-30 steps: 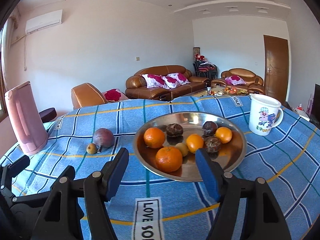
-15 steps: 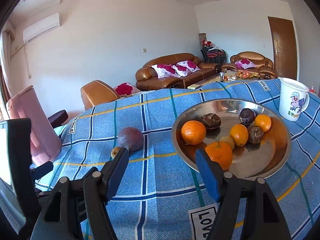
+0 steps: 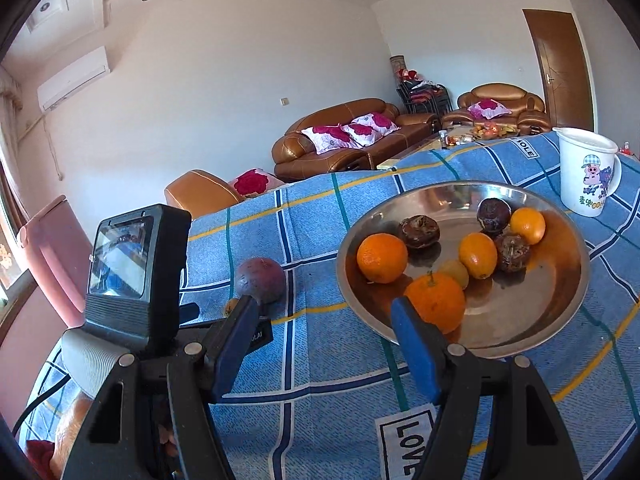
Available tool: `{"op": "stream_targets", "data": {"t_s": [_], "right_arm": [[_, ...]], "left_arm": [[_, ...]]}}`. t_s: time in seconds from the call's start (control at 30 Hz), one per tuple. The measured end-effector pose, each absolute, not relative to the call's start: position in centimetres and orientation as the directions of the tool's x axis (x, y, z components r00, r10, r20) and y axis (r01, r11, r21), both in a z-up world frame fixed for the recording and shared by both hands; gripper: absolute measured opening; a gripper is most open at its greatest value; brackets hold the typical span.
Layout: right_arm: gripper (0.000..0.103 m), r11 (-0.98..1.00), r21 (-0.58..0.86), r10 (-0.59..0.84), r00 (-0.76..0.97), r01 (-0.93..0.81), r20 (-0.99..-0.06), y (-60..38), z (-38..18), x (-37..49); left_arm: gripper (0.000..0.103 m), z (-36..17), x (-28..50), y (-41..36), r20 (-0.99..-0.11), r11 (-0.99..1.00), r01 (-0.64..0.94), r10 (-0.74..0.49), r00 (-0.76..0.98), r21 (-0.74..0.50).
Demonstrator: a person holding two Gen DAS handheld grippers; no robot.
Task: Organize fruits
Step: 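Grasp the purple fruit with the right tool while the left grasps the small yellow fruit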
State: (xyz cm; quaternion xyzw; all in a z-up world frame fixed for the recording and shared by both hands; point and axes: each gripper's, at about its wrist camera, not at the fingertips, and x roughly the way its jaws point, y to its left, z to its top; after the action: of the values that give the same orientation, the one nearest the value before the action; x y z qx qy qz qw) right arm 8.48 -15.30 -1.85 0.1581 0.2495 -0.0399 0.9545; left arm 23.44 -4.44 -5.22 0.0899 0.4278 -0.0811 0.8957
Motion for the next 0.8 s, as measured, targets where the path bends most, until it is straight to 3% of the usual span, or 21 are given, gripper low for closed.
{"op": "stream_targets", "data": {"t_s": [0.03,0.1,0.2,0.4,0.63,0.8], "right_arm": [[0.071,0.948,0.280,0.003,0.872,0.153,-0.489,-15.2,-1.8,8.5],[0.071,0.949,0.277,0.006,0.871,0.150,-0.491,-15.1,-1.8,8.6],[0.071,0.949,0.278,0.007,0.869,0.151,-0.494,-15.2,-1.9,8.6],[0.071,0.950,0.271,0.001,0.870,0.152,-0.493,-15.2,-1.8,8.7],[0.071,0.963,0.248,0.045,0.850,0.102,-0.525,-13.8,-2.0,10.8],[0.071,0.983,0.180,0.069,0.806,0.047,-0.588,-11.2,-2.5,15.8]], "left_arm": [[0.071,-5.2,23.7,-4.3,-0.783,0.972,0.227,-0.089,0.615,0.068],[0.050,-5.0,23.9,-3.8,-0.787,0.970,0.243,-0.142,0.600,0.011],[0.027,-4.7,24.1,-2.8,-0.781,0.975,0.218,-0.160,0.603,-0.032],[0.027,-4.3,23.7,-0.4,-0.754,0.970,0.204,-0.235,0.613,-0.136],[0.027,-2.3,19.6,1.6,-0.647,0.997,0.072,-0.038,0.761,0.026],[0.027,-2.4,18.3,4.1,-0.612,0.999,-0.027,0.041,0.789,0.032]]}}
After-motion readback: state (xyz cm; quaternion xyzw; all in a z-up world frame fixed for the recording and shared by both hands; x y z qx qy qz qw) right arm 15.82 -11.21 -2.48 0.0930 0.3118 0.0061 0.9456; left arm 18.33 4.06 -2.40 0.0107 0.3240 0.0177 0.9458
